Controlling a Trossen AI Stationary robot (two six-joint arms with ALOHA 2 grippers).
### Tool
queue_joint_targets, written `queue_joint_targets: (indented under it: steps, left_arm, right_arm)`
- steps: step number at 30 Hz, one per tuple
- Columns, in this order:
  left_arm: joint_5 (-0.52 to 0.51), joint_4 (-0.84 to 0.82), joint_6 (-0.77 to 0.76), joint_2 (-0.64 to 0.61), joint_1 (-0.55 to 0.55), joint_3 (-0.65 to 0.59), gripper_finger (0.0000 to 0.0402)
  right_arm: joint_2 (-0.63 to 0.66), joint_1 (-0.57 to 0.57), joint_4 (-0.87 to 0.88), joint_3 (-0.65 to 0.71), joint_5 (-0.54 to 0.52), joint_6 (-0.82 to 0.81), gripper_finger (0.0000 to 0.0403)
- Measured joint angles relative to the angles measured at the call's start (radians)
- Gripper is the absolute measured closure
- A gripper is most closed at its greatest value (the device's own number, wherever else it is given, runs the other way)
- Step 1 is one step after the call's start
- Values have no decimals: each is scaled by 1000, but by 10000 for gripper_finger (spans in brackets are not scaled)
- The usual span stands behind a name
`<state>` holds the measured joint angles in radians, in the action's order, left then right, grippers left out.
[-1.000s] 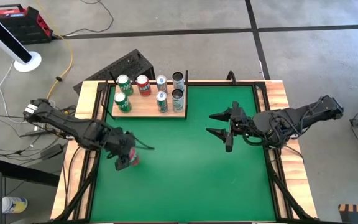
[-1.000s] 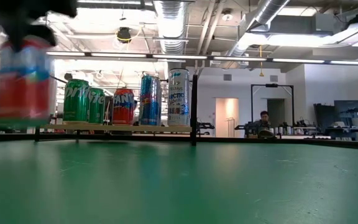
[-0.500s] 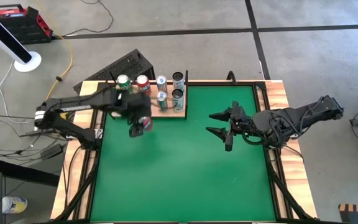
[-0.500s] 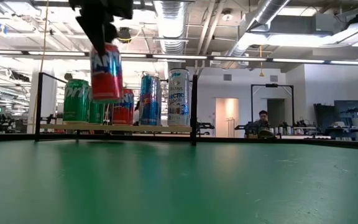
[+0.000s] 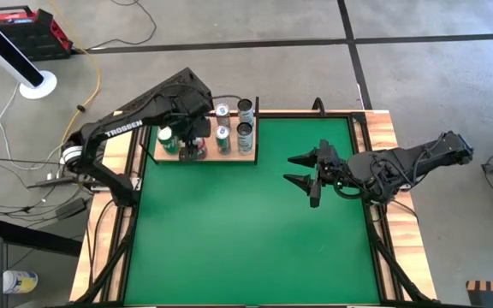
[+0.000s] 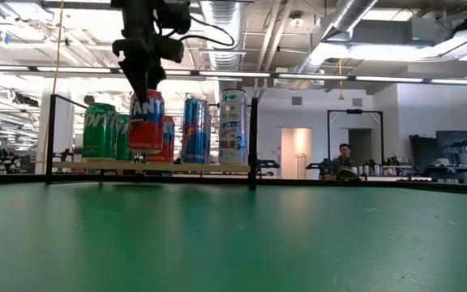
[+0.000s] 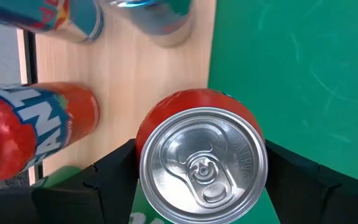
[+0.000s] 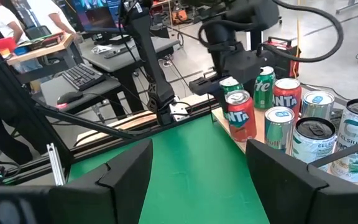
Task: Place canned beverage on shelf
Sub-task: Put the orange soda can on the shelf aligned with the other orange soda can
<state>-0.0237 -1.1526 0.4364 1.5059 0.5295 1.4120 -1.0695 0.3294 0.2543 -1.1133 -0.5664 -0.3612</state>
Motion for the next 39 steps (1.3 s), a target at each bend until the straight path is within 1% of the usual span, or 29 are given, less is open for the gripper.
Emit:
queue_joint_targets:
  steps: [3,8,12,22,32,39]
  left_arm:
    - [21,2,39,3,41,0,131]
    - [22,14,83,20,75,2,131]
    - [35,15,108,60,88,2,131]
    - [49,21,146,82,106,4,131]
    - [82,26,152,82,173,2,131]
    - [110,36,154,83,179,1,131]
  right_arm:
    - [0,0,0,0,-2,0,122]
    - [0,-10,3,0,-3,-5,122]
    - [0,-27,3,0,-4,-8,122]
    - [0,-38,14,0,0,-8,122]
    - [0,-38,30,0,0,-7,122]
    - [0,-38,29,0,1,-7,122]
